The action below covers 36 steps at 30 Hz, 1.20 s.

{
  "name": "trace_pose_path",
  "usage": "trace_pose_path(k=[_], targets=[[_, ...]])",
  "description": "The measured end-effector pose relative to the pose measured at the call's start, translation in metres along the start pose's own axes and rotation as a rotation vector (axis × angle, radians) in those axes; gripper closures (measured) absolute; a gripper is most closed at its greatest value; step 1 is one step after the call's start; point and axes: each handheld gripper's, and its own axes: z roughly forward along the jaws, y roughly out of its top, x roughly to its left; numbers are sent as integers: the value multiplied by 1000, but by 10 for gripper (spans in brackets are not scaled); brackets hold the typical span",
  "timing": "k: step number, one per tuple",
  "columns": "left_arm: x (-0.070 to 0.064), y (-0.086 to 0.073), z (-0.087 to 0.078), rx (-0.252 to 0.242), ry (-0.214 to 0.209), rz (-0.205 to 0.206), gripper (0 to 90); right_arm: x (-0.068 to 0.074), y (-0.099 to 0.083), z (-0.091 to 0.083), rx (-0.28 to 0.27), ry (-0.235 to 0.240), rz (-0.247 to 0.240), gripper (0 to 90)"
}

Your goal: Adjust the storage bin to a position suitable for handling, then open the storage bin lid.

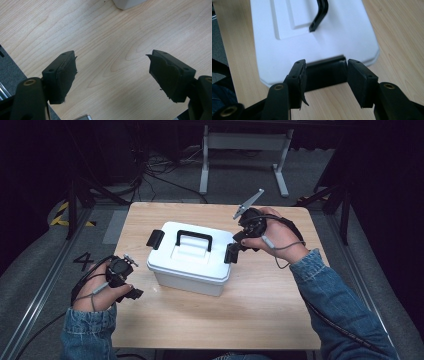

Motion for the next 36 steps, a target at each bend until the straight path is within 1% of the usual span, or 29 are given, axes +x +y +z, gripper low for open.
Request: trace_pose_path(k=[1,2,3,4,5,6,8,9,10,11,13,14,15,16,17,18,21,22,24,25,27,29,30,32,33,35,36], targets=[[0,0,0,0,-4,0,226,0,0,0,0,0,0,506],[0,1,0,5,3,11,226,0,3,2,-3,2,-1,506],[0,1,0,4,7,11,226,0,7,4,-1,1,-4,505],[0,1,1,5,5,12,225,-1,13,8,-10,3,-7,504],[0,1,1,7,-2,6,225,-1,13,8,-10,3,-7,504],[0,2,1,7,2,17,224,-1,15,9,-11,5,-9,503],[0,2,2,9,-6,21,223,-2,23,14,-18,10,-12,501],[-1,2,2,7,-12,13,223,-3,26,16,-21,10,-14,501],[0,2,2,6,-2,25,223,-3,28,18,-24,15,-13,501],[0,2,2,9,-12,19,223,-3,31,21,-27,19,-13,501],[1,2,1,3,-2,17,223,-3,38,29,-26,30,-16,506],[1,1,2,0,-7,8,223,-4,41,33,-25,30,-18,509],[2,2,1,-1,3,20,223,-4,43,36,-23,29,-17,513],[2,2,1,-1,3,20,223,-4,43,36,-23,29,-17,513],[2,2,1,-2,0,19,223,-5,48,44,-19,38,-17,524],[1,3,2,-1,-16,1,223,-5,49,46,-16,38,-16,534],[1,3,3,3,-15,8,223,-3,53,53,-7,49,-16,565],[1,3,3,3,-15,8,223,-3,53,53,-7,49,-16,565],[0,3,3,2,-17,9,223,-2,55,58,0,56,-20,595],[1,3,2,-1,-6,26,223,-2,55,58,0,56,-20,595],[1,4,2,-1,-7,23,223,-1,56,62,12,63,-14,622],[1,4,3,4,-10,25,223,0,56,67,28,54,-18,681],[1,4,3,3,-8,28,223,0,56,67,28,54,-18,681],[1,4,3,4,-11,26,223,0,56,67,31,49,-17,754],[1,5,3,4,-11,23,223,0,56,67,25,53,-21,799],[0,5,4,4,-24,15,223,0,55,67,18,65,-26,811],[1,5,4,6,-22,21,223,2,56,67,23,77,-35,819]])
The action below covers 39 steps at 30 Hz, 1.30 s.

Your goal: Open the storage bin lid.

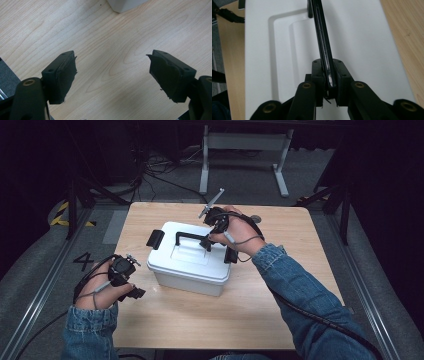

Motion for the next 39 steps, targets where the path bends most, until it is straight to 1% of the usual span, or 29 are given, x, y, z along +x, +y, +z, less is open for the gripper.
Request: trace_pose_path(k=[1,2,3,6,7,8,9,12,14,17,18,20,22,24,30,34,39], targets=[[1,0,0,0,12,11,223,1,0,0,0,11,-17,822],[0,0,0,-4,2,-4,223,2,1,-1,0,13,-22,825],[0,0,0,-5,-1,-9,223,2,1,-1,2,13,-32,827],[-1,0,0,-2,-2,-6,223,4,1,-1,2,6,-46,831],[0,0,0,-4,-2,-7,223,4,2,-2,-2,3,-50,832],[0,0,0,0,2,1,222,4,2,-2,-11,3,-58,835],[-1,-1,0,3,-1,-6,223,5,2,-3,-15,5,-62,836],[-1,-1,0,3,-2,-4,223,7,5,-6,-16,2,-75,840],[-1,-2,0,-6,-4,-7,223,7,7,-8,-29,9,-72,843],[0,-2,0,-2,-1,-4,223,9,9,-12,-37,6,-73,844],[1,-2,0,-1,10,6,223,10,11,-16,-48,8,-80,844],[1,-2,0,0,10,7,223,11,13,-21,-58,0,-80,844],[1,-2,0,1,10,7,223,11,13,-26,-69,3,-80,844],[0,-1,1,0,-1,-2,223,12,13,-31,-82,2,-77,844],[0,0,1,1,0,0,223,12,13,-43,-113,-5,-77,844],[0,0,2,4,-3,-1,223,13,12,-55,-152,-3,-76,844],[0,0,1,1,-4,-2,223,14,8,-63,-165,-13,-72,844]])
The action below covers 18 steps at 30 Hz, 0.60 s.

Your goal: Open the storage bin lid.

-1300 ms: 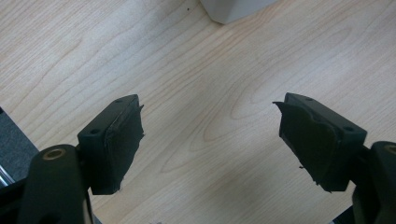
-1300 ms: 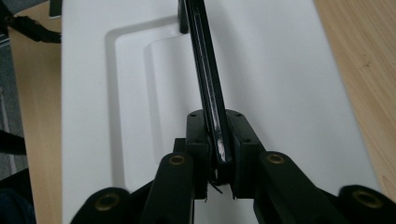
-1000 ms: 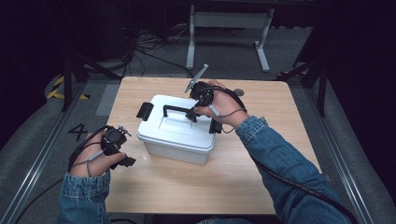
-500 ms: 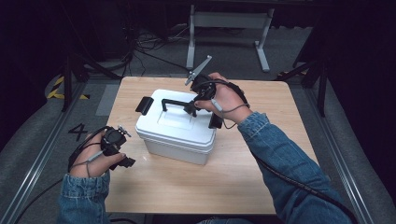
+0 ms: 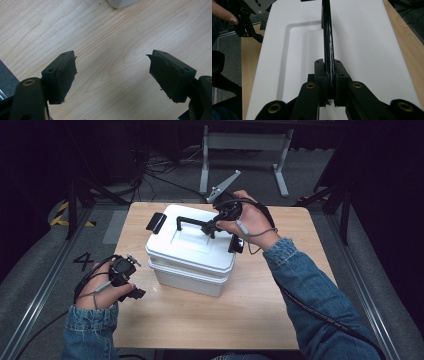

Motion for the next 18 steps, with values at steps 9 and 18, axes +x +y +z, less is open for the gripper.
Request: trace_pose_path(k=[9,18], targets=[[-1,1,1,11,-3,-2,222,-1,-16,-25,-22,-22,22,844],[-2,2,2,10,1,7,221,-9,-42,-53,-21,-59,58,845]])
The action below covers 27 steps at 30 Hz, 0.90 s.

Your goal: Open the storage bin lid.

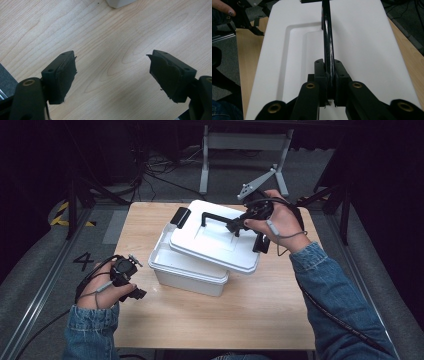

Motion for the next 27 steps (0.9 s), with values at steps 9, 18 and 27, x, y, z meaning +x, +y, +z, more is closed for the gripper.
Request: trace_pose_path(k=[9,18,27], targets=[[0,0,1,7,3,3,220,-10,-24,-26,-16,-28,45,844],[0,1,2,24,-8,-9,221,-24,-56,-52,-9,-72,98,844],[-1,0,4,22,-12,-13,221,-34,-80,-67,-18,-109,144,844]])
